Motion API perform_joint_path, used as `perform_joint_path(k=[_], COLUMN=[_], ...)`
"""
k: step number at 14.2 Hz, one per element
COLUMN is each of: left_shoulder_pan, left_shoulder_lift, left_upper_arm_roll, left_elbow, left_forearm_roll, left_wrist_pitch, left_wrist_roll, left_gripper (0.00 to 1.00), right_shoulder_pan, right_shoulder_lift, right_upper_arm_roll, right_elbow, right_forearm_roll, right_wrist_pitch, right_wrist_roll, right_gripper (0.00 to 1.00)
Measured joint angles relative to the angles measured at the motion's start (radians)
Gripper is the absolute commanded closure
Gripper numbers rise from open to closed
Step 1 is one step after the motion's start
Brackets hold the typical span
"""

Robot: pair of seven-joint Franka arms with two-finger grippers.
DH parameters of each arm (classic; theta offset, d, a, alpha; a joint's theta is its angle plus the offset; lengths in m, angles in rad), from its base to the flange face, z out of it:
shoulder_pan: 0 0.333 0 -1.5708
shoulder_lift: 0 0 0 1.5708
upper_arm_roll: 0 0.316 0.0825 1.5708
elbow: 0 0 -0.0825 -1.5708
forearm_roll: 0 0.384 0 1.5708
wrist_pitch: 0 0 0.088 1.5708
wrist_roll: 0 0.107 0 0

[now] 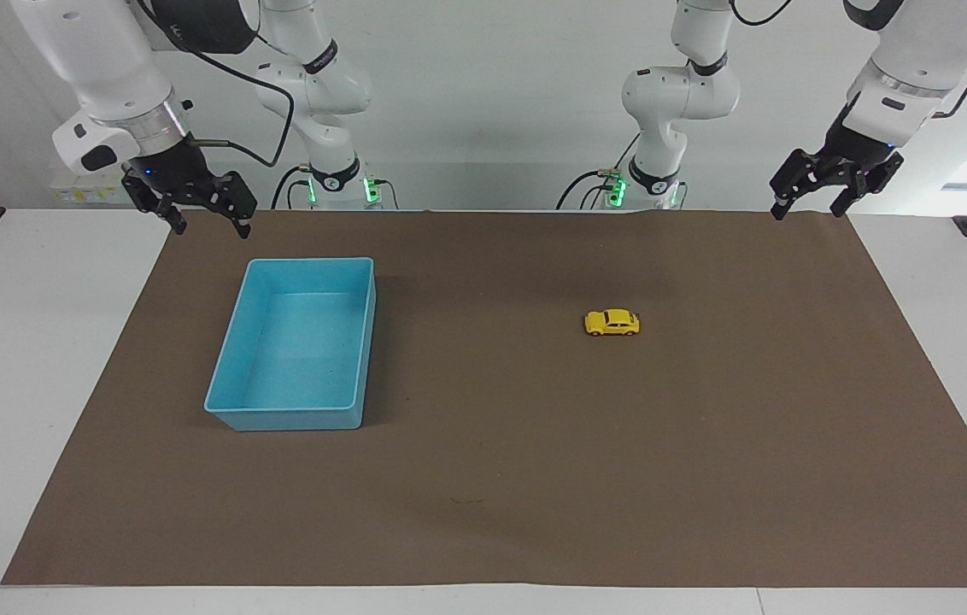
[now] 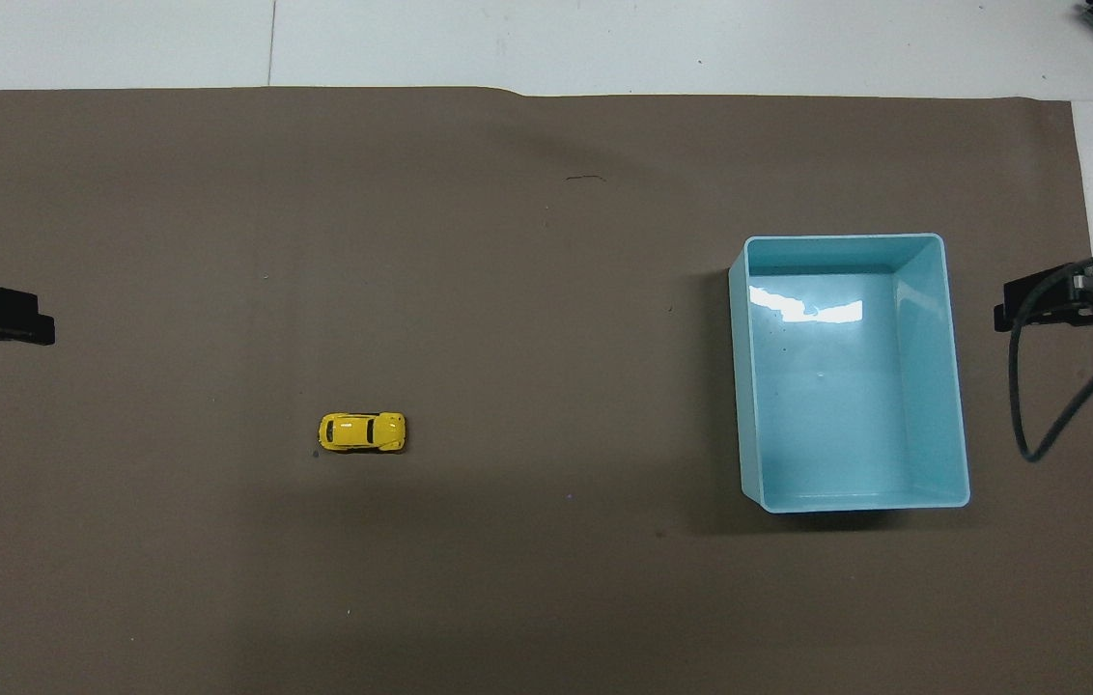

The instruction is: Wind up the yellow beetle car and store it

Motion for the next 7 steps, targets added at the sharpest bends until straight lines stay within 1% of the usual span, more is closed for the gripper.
perform_joint_path(k=[4, 7], left_shoulder_pan=[0.000, -0.001], left_shoulder_lift=[0.013, 0.016], left_upper_arm_roll=[-0.005, -0.008], left_elbow=[-0.001, -0.006], left_forearm_roll=[0.000, -0.001], left_wrist_pitch=[0.012, 0.012], left_wrist_roll=[-0.150, -0.365], left_gripper=[0.00, 0.00], right_shoulder_pan=[0.000, 0.000], right_shoulder_lift=[0.000, 0.000], right_upper_arm_roll=[0.000, 0.000], right_elbow=[0.000, 0.000], right_forearm_roll=[0.000, 0.000], right_wrist_pitch=[0.000, 0.000], right_wrist_roll=[0.000, 0.000], right_gripper=[0.00, 0.00])
